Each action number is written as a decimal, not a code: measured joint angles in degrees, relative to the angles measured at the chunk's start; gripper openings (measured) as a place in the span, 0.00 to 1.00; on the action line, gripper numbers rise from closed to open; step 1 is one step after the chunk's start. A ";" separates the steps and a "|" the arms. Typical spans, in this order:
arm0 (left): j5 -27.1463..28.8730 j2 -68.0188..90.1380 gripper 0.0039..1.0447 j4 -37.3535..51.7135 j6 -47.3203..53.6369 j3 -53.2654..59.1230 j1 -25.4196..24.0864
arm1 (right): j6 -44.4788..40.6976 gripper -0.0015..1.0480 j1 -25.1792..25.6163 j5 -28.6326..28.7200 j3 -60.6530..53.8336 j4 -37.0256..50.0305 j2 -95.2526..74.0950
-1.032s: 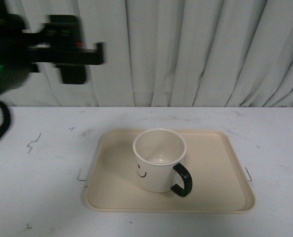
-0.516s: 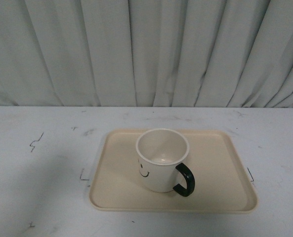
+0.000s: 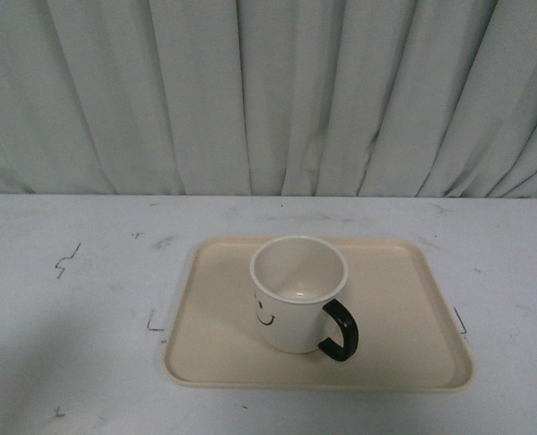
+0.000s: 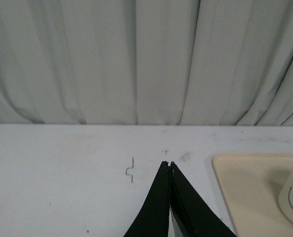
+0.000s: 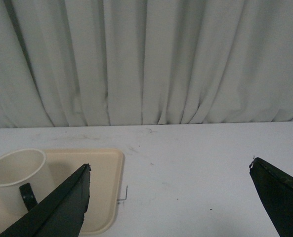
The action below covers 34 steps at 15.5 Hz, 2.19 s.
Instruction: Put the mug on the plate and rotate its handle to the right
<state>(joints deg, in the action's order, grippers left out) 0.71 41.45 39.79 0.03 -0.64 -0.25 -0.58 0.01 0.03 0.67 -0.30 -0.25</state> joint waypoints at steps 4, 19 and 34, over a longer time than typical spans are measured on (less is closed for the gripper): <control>-0.68 -10.51 0.01 -9.60 0.00 0.00 0.31 | 0.00 0.94 0.00 -0.02 0.00 0.04 0.00; -0.68 -36.52 0.01 -37.77 0.00 -0.02 0.31 | 0.00 0.94 0.00 0.00 0.00 0.02 0.00; -0.70 -40.96 0.77 -40.00 0.00 0.00 0.31 | 0.00 0.94 0.00 -0.02 0.00 0.07 0.00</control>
<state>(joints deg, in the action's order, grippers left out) 0.01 0.49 -0.21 0.03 -0.64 0.05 -0.58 0.01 0.01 0.67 -0.23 -0.25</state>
